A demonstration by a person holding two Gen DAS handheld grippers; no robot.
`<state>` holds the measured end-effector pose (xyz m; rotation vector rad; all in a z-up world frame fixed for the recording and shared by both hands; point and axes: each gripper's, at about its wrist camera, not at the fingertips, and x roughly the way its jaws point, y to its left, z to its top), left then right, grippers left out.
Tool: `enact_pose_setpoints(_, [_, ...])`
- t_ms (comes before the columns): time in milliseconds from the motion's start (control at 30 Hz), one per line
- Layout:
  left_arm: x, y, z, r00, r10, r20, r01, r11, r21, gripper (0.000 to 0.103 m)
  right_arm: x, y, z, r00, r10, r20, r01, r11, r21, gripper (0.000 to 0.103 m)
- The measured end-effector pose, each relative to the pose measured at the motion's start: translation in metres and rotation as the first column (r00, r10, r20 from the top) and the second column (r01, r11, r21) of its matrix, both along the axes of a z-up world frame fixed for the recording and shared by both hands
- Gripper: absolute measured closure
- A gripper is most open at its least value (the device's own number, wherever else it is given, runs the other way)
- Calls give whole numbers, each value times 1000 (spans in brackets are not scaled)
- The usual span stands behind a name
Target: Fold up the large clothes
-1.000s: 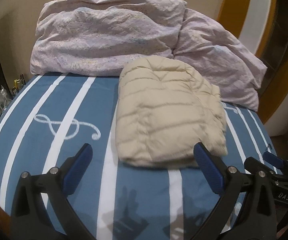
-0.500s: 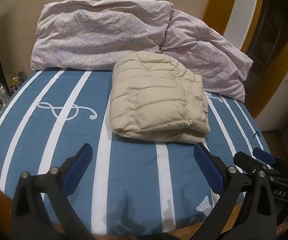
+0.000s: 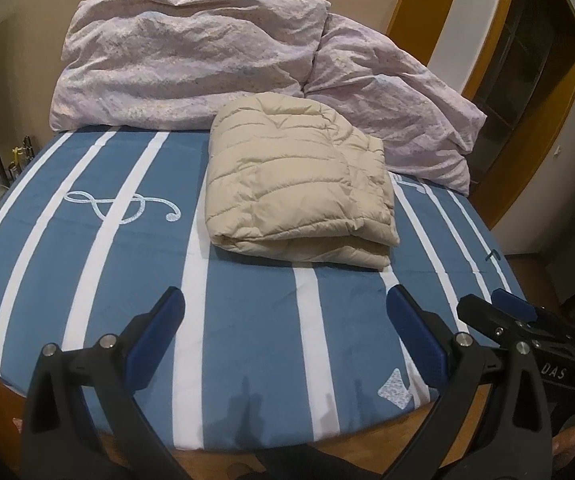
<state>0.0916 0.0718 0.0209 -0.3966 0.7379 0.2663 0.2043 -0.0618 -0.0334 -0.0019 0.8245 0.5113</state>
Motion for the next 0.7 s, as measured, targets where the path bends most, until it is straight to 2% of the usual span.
enact_pose_setpoints(333, [-5, 3, -2, 1000, -13, 19, 14, 999, -52, 2, -4, 2, 1, 1000, 22, 2, -22, 1000, 17, 1])
enact_pose_setpoints(700, [-9, -1, 2, 1000, -9, 24, 11, 999, -45, 2, -9, 2, 2, 999, 32, 7, -32, 999, 33, 1])
